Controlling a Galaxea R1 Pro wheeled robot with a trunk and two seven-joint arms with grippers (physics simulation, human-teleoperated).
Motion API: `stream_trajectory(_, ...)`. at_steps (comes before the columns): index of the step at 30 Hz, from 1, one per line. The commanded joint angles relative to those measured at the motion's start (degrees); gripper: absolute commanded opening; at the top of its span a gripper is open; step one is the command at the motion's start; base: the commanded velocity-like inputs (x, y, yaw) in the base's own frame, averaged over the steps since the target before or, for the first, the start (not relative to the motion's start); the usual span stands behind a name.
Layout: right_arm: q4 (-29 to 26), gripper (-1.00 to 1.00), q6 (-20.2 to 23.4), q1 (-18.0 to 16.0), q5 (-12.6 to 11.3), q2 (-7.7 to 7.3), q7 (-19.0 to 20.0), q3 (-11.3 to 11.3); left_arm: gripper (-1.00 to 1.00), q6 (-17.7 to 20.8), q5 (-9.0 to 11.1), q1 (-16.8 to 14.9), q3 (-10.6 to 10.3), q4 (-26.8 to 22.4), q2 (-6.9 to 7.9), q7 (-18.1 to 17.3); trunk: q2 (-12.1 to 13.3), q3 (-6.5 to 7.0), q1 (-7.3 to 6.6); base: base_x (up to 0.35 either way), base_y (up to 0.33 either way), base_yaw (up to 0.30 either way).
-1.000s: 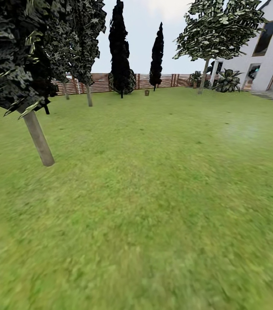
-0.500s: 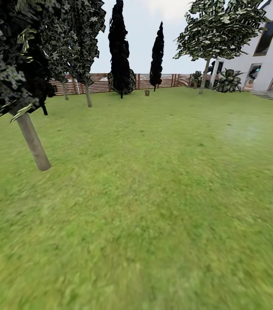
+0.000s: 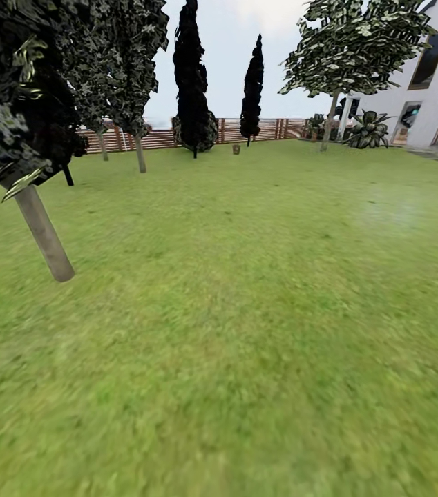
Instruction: Take the three Easter eggs out of the wicker basket on the lawn in the garden, then place them on the lawn next to a single tree (choose any tree) so that all three eggs are next to the same tree and none are left in the basket.
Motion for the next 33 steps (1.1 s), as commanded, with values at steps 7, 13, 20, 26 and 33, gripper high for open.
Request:
stream_trajectory(7,0.05,1.0,-0.25,-0.03,-0.09,0.01,0.01,-0.28,1.0,-0.04,0.17,0.03,0.02,-0.1,0.0,-0.05,-0.02,-0.04,0.04,0.341,0.0,0.0)
stream_trajectory(13,0.05,1.0,-0.25,-0.03,-0.09,0.01,0.01,-0.28,1.0,-0.04,0.17,0.03,0.02,-0.1,0.0,-0.05,-0.02,-0.04,0.04,0.341,0.0,0.0)
stream_trajectory(20,0.05,1.0,-0.25,-0.03,-0.09,0.01,0.01,-0.28,1.0,-0.03,0.17,0.03,0.02,-0.1,0.0,-0.05,-0.02,-0.04,0.04,0.341,0.0,0.0)
stream_trajectory(26,0.06,1.0,-0.25,-0.03,-0.09,0.01,0.01,-0.28,1.0,-0.04,0.17,0.03,0.02,-0.1,0.0,-0.05,-0.02,-0.04,0.04,0.341,0.0,0.0)
stream_trajectory(33,0.05,1.0,-0.25,-0.03,-0.09,0.01,0.01,-0.28,1.0,-0.03,0.17,0.03,0.02,-0.1,0.0,-0.05,-0.02,-0.04,0.04,0.341,0.0,0.0)
